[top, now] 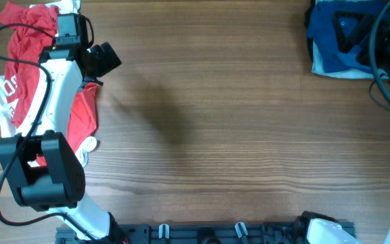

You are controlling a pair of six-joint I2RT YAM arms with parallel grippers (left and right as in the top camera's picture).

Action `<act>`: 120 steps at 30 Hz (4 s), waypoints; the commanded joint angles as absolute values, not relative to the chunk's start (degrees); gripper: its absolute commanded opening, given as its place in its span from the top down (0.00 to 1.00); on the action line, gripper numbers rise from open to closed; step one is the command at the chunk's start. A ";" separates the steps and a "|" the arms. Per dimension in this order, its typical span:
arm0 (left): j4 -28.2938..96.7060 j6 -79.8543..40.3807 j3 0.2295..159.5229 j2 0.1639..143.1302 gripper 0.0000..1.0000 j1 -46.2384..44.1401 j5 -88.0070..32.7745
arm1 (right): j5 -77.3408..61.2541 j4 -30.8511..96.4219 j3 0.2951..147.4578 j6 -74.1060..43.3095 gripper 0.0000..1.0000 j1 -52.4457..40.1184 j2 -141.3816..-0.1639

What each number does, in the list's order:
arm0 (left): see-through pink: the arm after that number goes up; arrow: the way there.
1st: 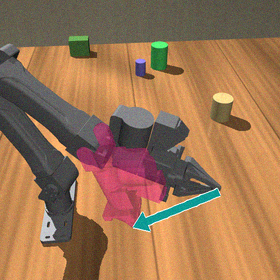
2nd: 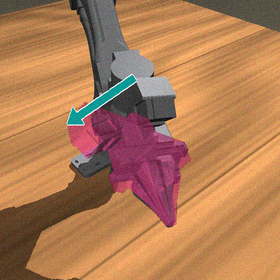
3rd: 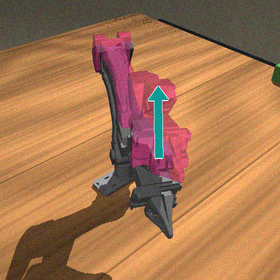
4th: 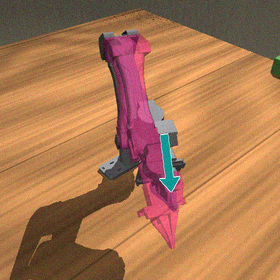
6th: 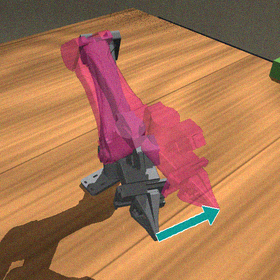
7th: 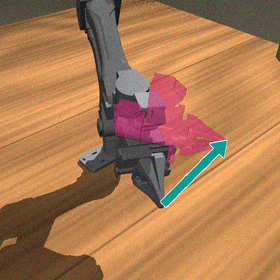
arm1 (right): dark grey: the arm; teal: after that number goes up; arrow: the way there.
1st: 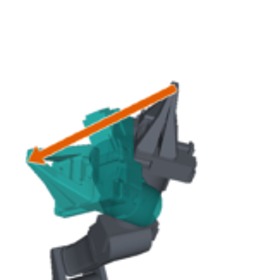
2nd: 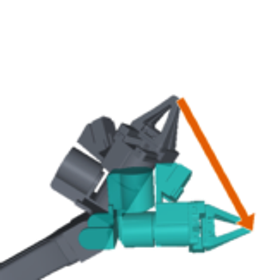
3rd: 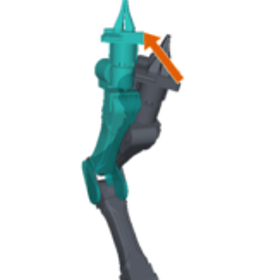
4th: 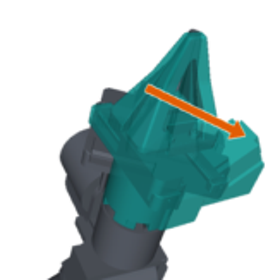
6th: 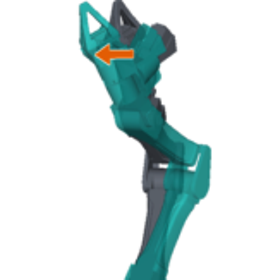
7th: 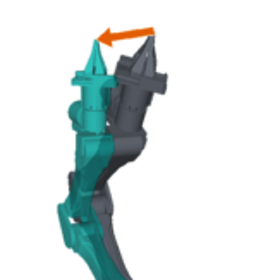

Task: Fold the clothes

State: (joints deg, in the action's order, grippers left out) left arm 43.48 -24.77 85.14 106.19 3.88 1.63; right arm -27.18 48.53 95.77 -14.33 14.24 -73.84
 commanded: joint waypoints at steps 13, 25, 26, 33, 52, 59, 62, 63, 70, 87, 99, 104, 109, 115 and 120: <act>43.51 -24.91 85.30 106.63 0.00 3.99 1.98 | 1.30 13.58 37.78 -15.11 0.00 1.87 -34.33; 43.48 -24.88 85.30 106.63 0.00 3.99 1.98 | 0.99 3.64 6.52 -22.72 0.00 1.83 -7.29; 43.51 -24.91 85.30 106.63 0.00 3.99 1.98 | 0.86 3.68 5.48 -22.61 0.00 1.83 -6.13; 43.48 -24.88 85.30 106.63 0.00 3.99 1.98 | -0.12 3.68 2.81 -20.82 0.00 1.80 -3.27; 43.48 -24.88 85.30 106.63 0.00 3.99 1.98 | -4.32 2.00 1.37 -10.57 0.00 1.83 -0.21; 43.51 -24.88 85.30 106.63 0.00 3.99 1.98 | -4.32 2.00 1.37 -10.59 0.00 1.83 -0.25; 43.51 -24.91 85.30 106.63 0.00 3.99 1.98 | -4.32 2.00 1.37 -10.57 0.00 1.83 -0.25; 43.51 -24.88 85.30 106.63 0.00 3.99 1.98 | -4.34 2.02 1.37 -10.59 0.00 1.83 -0.27; 43.51 -24.88 85.30 106.63 0.00 3.99 1.98 | -4.32 2.02 1.37 -10.59 0.00 1.83 -0.27; 45.01 -24.91 85.30 106.63 0.00 3.99 1.98 | -4.32 2.02 1.37 -10.57 0.00 1.83 -0.27; 29.69 -17.54 79.85 94.72 0.00 2.68 -0.49 | -4.32 2.02 1.37 -10.59 0.00 1.83 -0.27; 19.03 -13.63 68.47 83.94 0.00 1.72 -1.04 | -4.32 2.02 1.37 -10.57 0.00 1.83 -0.27; 10.28 -13.65 53.06 71.07 0.00 1.76 -0.89 | -4.32 2.02 1.37 -10.59 0.00 1.83 -0.25; -0.12 -13.69 34.89 56.42 0.00 3.07 -0.60 | -4.32 2.02 1.37 -10.57 0.00 1.83 -0.27; -4.58 -13.93 23.35 46.37 0.00 5.72 -3.40 | -4.32 2.00 1.37 -10.57 0.00 1.83 -0.27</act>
State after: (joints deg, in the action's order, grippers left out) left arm -2.92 -15.05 29.76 52.27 3.97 -1.02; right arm -3.42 2.44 2.15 -11.60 2.02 -1.04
